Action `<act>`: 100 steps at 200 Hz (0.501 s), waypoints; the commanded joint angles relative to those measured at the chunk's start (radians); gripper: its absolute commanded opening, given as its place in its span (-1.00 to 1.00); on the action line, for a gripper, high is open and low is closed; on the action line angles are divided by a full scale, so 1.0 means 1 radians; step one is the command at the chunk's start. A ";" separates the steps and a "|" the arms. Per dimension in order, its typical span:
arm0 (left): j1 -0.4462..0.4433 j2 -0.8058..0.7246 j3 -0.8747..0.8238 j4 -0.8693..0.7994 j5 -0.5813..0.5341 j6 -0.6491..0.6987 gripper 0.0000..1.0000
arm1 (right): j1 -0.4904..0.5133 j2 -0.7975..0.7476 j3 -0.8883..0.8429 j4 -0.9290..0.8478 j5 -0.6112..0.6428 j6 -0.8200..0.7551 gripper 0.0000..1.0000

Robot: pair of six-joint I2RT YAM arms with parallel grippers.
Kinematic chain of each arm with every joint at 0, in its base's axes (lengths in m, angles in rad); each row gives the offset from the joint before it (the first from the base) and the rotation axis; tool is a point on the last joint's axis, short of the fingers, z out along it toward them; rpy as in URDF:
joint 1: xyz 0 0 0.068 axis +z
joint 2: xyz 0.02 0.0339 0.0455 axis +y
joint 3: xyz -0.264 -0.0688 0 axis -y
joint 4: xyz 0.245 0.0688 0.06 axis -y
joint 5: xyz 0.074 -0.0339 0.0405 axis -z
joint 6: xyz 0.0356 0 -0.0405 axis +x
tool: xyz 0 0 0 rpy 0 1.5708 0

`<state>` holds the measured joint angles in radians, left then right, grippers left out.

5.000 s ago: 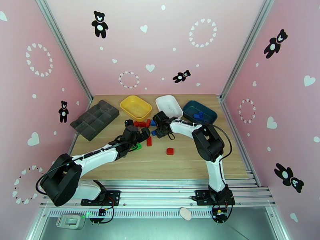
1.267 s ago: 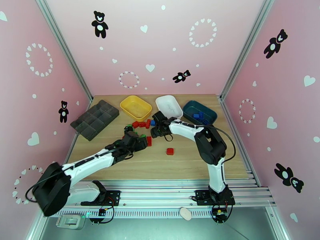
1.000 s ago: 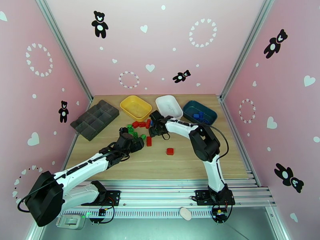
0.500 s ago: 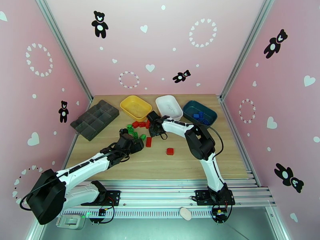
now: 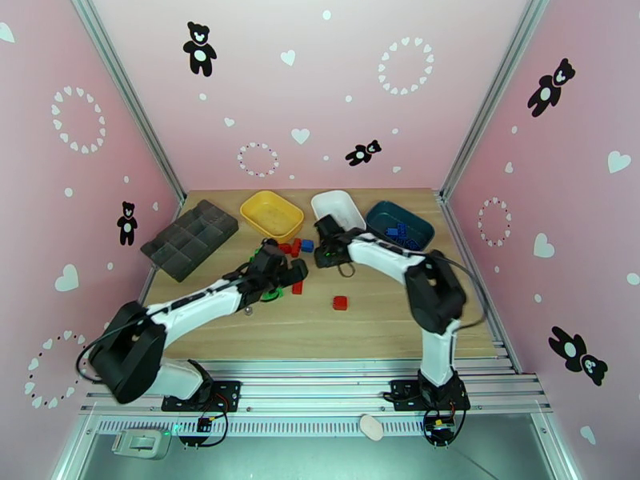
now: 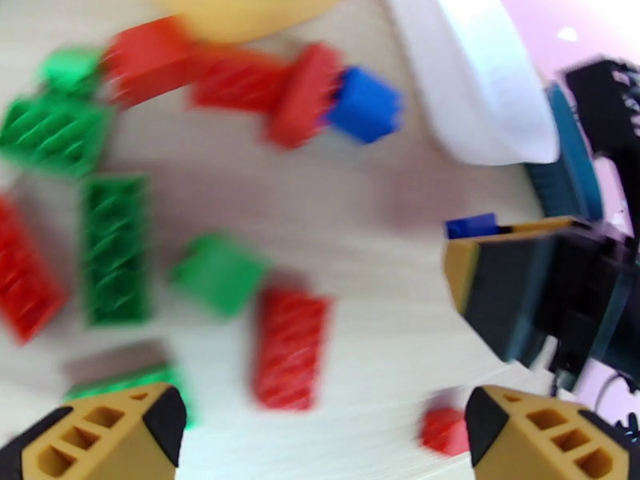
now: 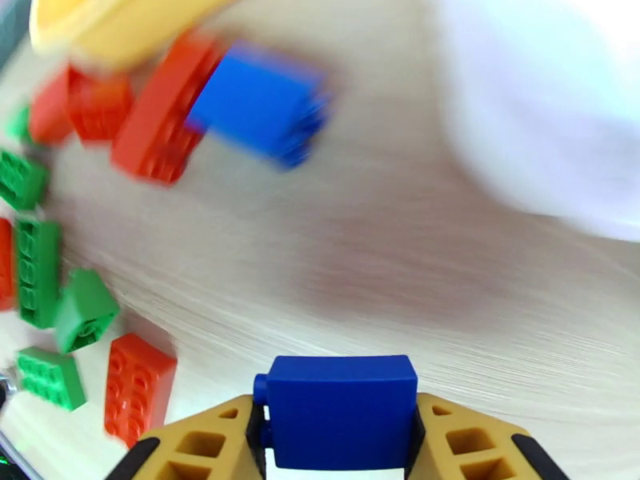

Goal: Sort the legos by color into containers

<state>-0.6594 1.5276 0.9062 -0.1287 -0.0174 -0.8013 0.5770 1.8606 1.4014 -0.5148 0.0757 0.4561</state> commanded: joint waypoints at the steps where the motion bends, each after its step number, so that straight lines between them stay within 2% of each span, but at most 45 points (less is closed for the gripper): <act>1: -0.051 0.112 0.166 0.037 0.083 0.039 0.96 | -0.091 -0.115 -0.057 0.000 -0.012 -0.010 -0.13; 49: -0.137 0.427 0.555 -0.035 0.153 0.073 0.93 | -0.328 -0.203 -0.071 -0.019 -0.015 -0.022 -0.13; 79: -0.156 0.553 0.731 -0.096 0.178 0.080 0.91 | -0.430 -0.137 -0.001 -0.039 0.010 -0.027 -0.13; 100: -0.162 0.587 0.785 -0.130 0.175 0.090 0.91 | -0.475 -0.074 0.051 -0.040 0.013 -0.025 -0.10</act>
<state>-0.8154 2.0892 1.6238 -0.1802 0.1284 -0.7399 0.1326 1.7184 1.3796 -0.5343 0.0772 0.4374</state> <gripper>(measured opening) 0.955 0.443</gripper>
